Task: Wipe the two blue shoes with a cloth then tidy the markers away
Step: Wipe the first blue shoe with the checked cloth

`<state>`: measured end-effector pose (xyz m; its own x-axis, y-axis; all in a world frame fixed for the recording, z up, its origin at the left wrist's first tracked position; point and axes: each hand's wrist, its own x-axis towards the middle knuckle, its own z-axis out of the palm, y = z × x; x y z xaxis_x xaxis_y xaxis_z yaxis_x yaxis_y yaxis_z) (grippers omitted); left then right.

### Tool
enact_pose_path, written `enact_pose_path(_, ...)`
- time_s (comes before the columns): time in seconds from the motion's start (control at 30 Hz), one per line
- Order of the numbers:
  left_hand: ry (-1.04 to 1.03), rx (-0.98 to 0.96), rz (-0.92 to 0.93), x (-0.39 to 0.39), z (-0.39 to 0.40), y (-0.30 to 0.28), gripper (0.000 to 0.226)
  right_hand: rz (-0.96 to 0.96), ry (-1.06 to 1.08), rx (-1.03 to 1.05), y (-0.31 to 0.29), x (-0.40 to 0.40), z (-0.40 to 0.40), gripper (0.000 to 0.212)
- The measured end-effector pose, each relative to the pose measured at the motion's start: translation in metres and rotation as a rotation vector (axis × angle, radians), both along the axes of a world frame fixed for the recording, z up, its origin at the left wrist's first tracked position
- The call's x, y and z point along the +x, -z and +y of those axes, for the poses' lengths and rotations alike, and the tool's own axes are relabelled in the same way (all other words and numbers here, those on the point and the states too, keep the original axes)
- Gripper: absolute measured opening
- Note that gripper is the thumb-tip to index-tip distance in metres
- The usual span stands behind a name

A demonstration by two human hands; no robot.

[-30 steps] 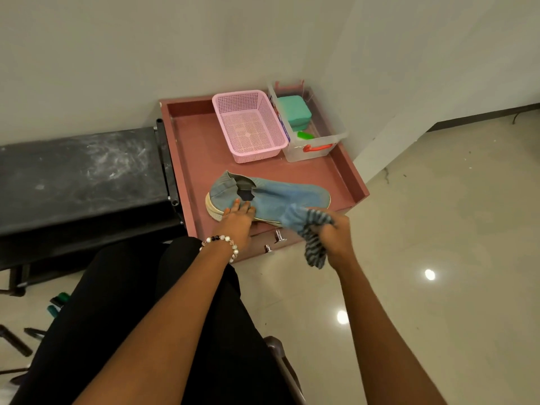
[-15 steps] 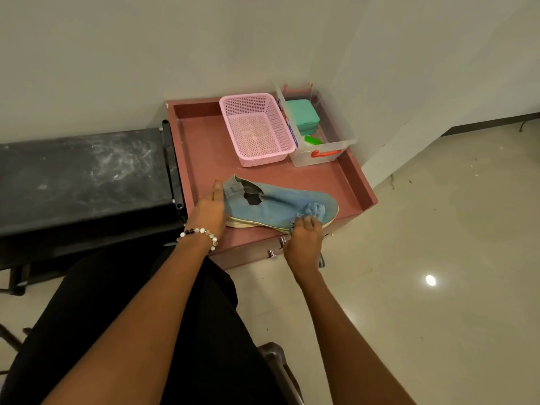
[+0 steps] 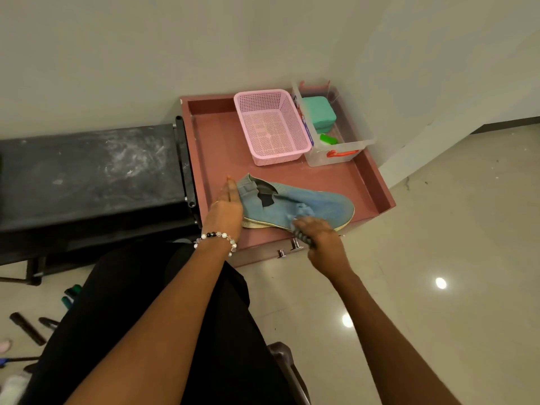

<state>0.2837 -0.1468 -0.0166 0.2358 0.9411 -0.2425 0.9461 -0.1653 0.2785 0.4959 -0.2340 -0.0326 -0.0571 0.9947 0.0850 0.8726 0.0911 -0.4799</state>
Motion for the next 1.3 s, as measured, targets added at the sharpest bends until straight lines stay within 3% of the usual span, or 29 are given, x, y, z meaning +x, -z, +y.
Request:
enact_pose_path(0.17, 0.120, 0.186, -0.046, 0.006, -0.004, 0.001, 0.074, -0.193, 0.167, -0.036, 0.012, -0.005, -0.004, 0.068)
enact_pose_path(0.33, 0.163, 0.078, -0.064, 0.011, 0.000, 0.008, 0.079, -0.033, 0.429, -0.122, -0.002, -0.088, 0.018, 0.049)
enact_pose_path(0.47, 0.162, 0.059, -0.065, 0.008, 0.005, 0.015, 0.076, 0.166, 0.341, -0.095, -0.010, -0.125, 0.035, 0.059)
enact_pose_path(0.6, 0.162, 0.054, -0.128, 0.003, 0.004, 0.012, 0.088, 0.018, 0.119, -0.032, 0.004, -0.060, 0.005, 0.072)
enact_pose_path(0.7, 0.168, 0.051, -0.179, 0.001, 0.005, 0.012, 0.097, -0.050, 0.213, -0.070, 0.005, -0.022, -0.009, 0.081)
enact_pose_path(0.77, 0.175, 0.059, -0.187, 0.000, 0.003, 0.012, 0.099, -0.103, 0.279, -0.064, 0.006, -0.029, -0.005, 0.072)
enact_pose_path(0.83, 0.188, 0.057, -0.200, 0.001, 0.002, 0.011, 0.099, -0.011, 0.462, -0.080, -0.004, -0.050, 0.007, 0.054)
enact_pose_path(0.9, 0.184, 0.019, -0.234, -0.001, 0.002, 0.006, 0.099, 0.250, 0.634, -0.094, -0.020, -0.073, 0.024, 0.044)
enact_pose_path(0.97, 0.142, -0.048, -0.338, -0.005, 0.004, -0.002, 0.096, 0.397, 0.525, 0.005, -0.034, -0.098, 0.034, 0.052)
enact_pose_path(1.07, 0.024, -0.066, -0.508, -0.014, 0.004, -0.008, 0.090, 0.170, 0.107, 0.056, -0.021, -0.120, 0.041, 0.062)
enact_pose_path(1.17, 0.136, -0.122, -0.350, -0.015, -0.003, -0.010, 0.094, -0.091, -0.072, 0.005, -0.006, -0.111, 0.037, 0.054)
enact_pose_path(1.3, 0.221, -0.050, -0.031, -0.014, -0.014, -0.007, 0.085, -0.067, -0.105, 0.076, -0.013, -0.072, 0.028, 0.060)
